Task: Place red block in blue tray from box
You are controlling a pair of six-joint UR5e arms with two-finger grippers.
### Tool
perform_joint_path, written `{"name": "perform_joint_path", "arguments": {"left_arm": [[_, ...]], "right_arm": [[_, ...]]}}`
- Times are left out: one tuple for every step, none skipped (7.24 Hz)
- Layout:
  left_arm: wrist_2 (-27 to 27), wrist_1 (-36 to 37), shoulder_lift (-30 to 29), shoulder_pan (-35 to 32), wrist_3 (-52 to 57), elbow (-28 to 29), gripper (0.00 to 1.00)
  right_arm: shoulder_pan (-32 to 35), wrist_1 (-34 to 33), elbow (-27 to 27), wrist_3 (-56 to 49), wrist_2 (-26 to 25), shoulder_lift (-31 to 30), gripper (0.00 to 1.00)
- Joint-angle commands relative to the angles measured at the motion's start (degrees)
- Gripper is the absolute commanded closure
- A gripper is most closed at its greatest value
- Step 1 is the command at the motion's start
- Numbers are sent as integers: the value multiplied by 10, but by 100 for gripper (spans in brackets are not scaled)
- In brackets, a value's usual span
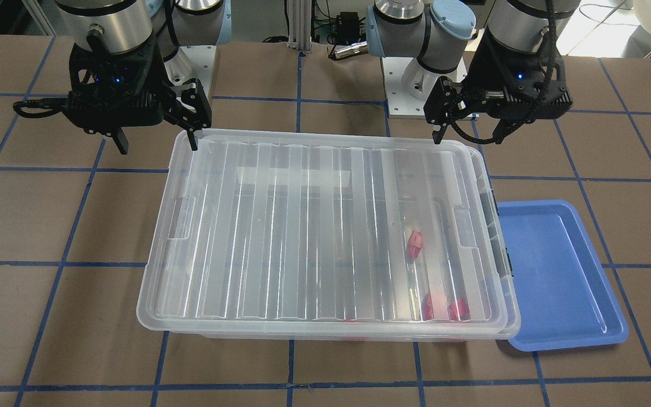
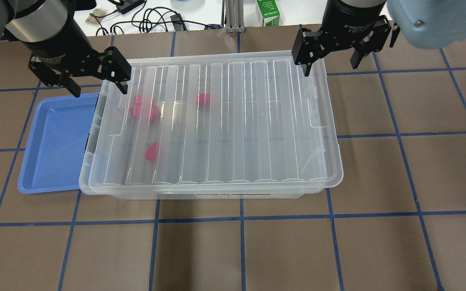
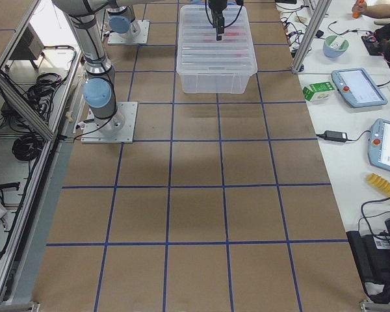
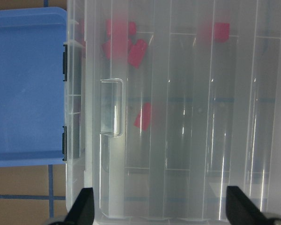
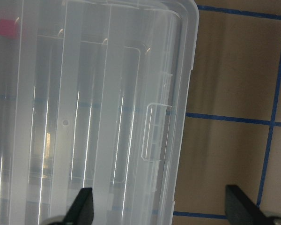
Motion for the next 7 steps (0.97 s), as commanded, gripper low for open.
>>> {"name": "perform_joint_path", "arguments": {"left_arm": [[0, 0, -1, 0, -1, 0, 0], [0, 1, 0, 0, 0, 0, 0], [0, 1, -3, 0, -1, 0, 0], [1, 1, -4, 0, 0, 0, 0], [1, 1, -3, 0, 0, 0, 0], [1, 1, -2, 0, 0, -2, 0], [1, 1, 1, 0, 0, -4, 0]], "right_arm": [[-4, 1, 5, -2, 5, 2, 0], [-4, -8, 30, -2, 5, 2, 0], [-9, -50, 69, -3, -2, 13, 0], [-13, -118, 104, -6, -6, 38, 0], [-27, -146, 120, -8, -11, 53, 0], [-42, -146, 126, -11, -65, 60, 0], [-44, -142, 134, -16, -107, 60, 0]]}}
